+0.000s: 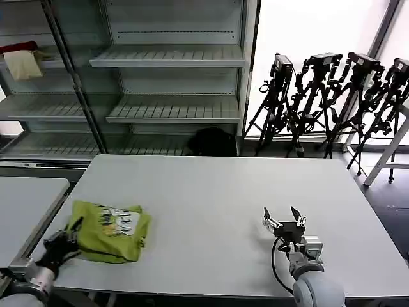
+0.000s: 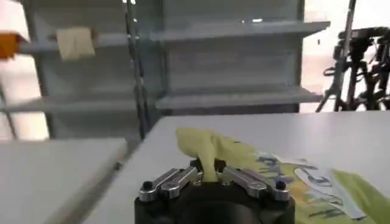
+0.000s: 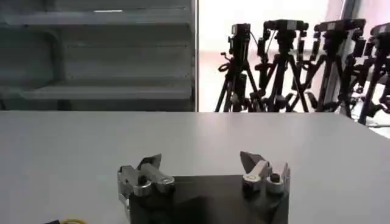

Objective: Fold and organize the clothes.

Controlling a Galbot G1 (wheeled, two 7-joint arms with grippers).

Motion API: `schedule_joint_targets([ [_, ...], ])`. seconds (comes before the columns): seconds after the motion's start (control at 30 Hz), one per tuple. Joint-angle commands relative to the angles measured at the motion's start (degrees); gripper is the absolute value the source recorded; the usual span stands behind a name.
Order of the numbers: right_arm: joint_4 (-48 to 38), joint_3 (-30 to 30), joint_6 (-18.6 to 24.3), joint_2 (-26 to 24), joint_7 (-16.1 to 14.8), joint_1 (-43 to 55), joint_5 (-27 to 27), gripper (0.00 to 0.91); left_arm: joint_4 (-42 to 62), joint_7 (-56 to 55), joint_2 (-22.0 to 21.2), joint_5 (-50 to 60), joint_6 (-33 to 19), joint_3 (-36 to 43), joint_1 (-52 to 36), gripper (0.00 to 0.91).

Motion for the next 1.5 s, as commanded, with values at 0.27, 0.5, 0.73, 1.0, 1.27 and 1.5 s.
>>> schedule_joint_targets([
  [0.27,-0.8,0.4,0.4,0.0,-0.1,-0.1,0.3,0.907,-7.4,7.1,16.8,20.2,-6.3,-6.6,1.8,0.0],
  [0.5,-2.5,2.2,1.5,-0.9,-0.3,-0.7,1.3,0.907,-18.1,5.4,13.0,29.2,-0.8,10.9,1.3,0.0],
  [0.73,-4.3,2.5,1.8,-0.8,-0.3,-0.7,1.5,0.907,-11.8,1.0,-0.9,35.2,0.3,34.2,0.2,0.0],
  [1.0,-3.9,1.9,1.3,-0.3,-0.2,-0.6,0.9,0.907,-7.9,-7.1,-5.1,24.9,5.3,40.2,-7.6,0.01],
  [1.27,-2.3,-0.4,-0.1,0.8,-1.2,0.5,-0.8,0.907,-4.9,-9.2,-6.1,21.9,6.2,45.3,-9.5,0.03],
  [1.5,0.8,-5.1,-5.0,1.1,-2.6,1.8,3.2,0.907,-5.6,-9.0,-5.9,20.2,6.1,48.4,-10.5,0.907],
])
